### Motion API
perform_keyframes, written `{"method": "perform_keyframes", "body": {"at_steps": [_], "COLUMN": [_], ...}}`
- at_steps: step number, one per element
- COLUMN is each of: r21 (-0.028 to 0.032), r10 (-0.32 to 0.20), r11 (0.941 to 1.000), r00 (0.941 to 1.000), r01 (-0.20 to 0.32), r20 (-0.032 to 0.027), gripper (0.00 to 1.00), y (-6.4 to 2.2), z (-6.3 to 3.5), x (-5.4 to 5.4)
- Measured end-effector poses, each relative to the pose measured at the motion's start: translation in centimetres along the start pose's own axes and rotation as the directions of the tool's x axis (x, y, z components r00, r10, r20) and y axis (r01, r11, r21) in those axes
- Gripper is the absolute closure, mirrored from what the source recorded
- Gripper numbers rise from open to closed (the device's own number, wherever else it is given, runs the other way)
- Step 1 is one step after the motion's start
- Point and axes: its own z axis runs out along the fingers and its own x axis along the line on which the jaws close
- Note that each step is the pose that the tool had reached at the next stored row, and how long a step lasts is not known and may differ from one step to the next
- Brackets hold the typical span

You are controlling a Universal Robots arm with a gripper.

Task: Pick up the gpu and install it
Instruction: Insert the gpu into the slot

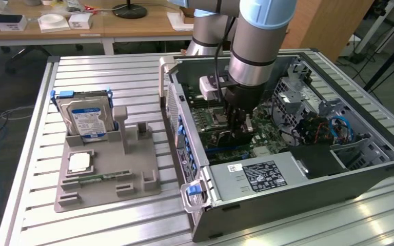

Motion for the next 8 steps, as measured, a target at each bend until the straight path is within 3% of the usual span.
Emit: {"method": "perform_keyframes", "body": {"at_steps": [8], "r21": [-0.0001], "r10": [-0.001], "r11": [1.0], "r00": [1.0], "r01": [0.001], "r20": [0.002], "gripper": [0.74], "y": [0.01], "z": [0.02], "x": [-0.12]}}
